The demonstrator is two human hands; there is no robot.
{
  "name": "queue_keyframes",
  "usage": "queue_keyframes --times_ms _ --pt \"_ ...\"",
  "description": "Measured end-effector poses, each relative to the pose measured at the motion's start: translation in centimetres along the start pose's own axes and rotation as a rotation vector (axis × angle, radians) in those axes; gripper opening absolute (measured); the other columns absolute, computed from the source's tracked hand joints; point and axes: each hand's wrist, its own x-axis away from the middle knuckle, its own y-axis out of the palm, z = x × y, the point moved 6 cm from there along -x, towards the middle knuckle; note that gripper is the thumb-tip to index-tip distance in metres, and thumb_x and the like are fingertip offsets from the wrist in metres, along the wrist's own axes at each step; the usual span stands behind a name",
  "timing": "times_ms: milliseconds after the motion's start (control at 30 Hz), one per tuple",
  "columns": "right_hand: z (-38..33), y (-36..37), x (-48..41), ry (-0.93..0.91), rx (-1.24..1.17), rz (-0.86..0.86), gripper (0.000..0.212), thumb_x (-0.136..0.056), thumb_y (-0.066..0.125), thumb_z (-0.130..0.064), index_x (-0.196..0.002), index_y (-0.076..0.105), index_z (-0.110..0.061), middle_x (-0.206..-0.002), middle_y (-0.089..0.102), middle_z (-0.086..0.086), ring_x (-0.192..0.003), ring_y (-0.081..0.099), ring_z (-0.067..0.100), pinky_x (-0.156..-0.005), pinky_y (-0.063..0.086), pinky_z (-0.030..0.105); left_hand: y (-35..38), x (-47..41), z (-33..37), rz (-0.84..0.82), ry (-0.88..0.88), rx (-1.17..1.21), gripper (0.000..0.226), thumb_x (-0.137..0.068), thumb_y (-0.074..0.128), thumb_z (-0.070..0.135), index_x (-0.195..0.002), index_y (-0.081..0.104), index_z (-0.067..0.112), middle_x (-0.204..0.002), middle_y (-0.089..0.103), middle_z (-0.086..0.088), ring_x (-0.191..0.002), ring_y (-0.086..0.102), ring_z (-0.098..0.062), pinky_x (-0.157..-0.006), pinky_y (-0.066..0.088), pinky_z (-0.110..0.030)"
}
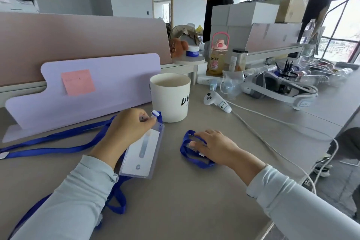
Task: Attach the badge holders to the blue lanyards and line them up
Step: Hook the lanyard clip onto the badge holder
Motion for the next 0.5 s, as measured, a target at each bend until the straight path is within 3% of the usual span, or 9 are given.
queue_keyframes --times_ms 67,133,233,300,367,500 --pt "-0.3 0.2 0.1 -0.027 0.063 -0.004 0.065 -0.080 0.054 -0.063 -0.135 0.039 -0.032 -0.125 0.045 -0.003 -0.119 0.042 0.019 -0.088 0.040 0.031 -0.4 -0.2 -0.2 0.032 0.008 0.020 0.029 -0.086 0.058 0.033 -0.064 0.057 0.014 -0.060 0.054 0.004 -0.062 0.049 -0.015 -0.052 0.033 -0.022" --pt "-0.6 0.4 0.0 -0.048 0.068 -0.007 0.054 -0.081 0.058 -0.054 -0.127 0.047 -0.027 -0.118 0.045 -0.002 -0.107 0.049 0.020 -0.078 0.039 0.027 -0.6 -0.3 -0.4 0.059 0.011 0.033 0.028 -0.087 0.058 0.032 -0.071 0.062 0.009 -0.064 0.056 0.003 -0.062 0.049 -0.012 -0.053 0.034 -0.021" --pt "-1.6 0.9 -0.1 -0.155 0.059 0.020 0.021 -0.091 0.050 -0.037 -0.094 0.051 -0.016 -0.095 0.045 -0.004 -0.088 0.050 0.022 -0.071 0.040 0.029 -0.8 -0.6 -0.6 0.075 0.013 0.041 0.028 -0.087 0.058 0.033 -0.077 0.065 0.008 -0.067 0.058 0.003 -0.063 0.049 -0.008 -0.054 0.035 -0.019" --pt "-2.1 1.2 -0.2 -0.206 0.016 0.015 0.017 -0.092 0.047 -0.024 -0.078 0.041 -0.020 -0.077 0.042 -0.010 -0.078 0.045 0.019 -0.066 0.037 0.027 -0.8 -0.7 -0.7 0.068 0.011 0.043 0.029 -0.087 0.058 0.034 -0.074 0.064 0.008 -0.064 0.057 0.004 -0.062 0.049 -0.009 -0.053 0.034 -0.020" --pt "-2.3 1.2 -0.5 -0.199 -0.057 -0.020 0.016 -0.090 0.047 -0.017 -0.075 0.042 -0.019 -0.069 0.044 -0.009 -0.071 0.042 0.018 -0.060 0.033 0.026 -0.7 -0.8 -0.9 0.060 0.007 0.059 0.030 -0.086 0.058 0.035 -0.069 0.061 0.011 -0.062 0.056 0.006 -0.062 0.050 -0.011 -0.052 0.034 -0.020" --pt "-3.2 -1.4 -2.0 -0.195 -0.241 0.035 0.006 -0.087 0.055 -0.017 -0.089 0.058 -0.022 -0.082 0.061 0.002 -0.070 0.049 0.014 -0.065 0.041 0.020 -1.6 -1.0 -1.5 0.117 -0.024 0.113 0.028 -0.086 0.058 0.033 -0.067 0.059 0.012 -0.058 0.054 0.006 -0.059 0.048 -0.012 -0.051 0.032 -0.021"
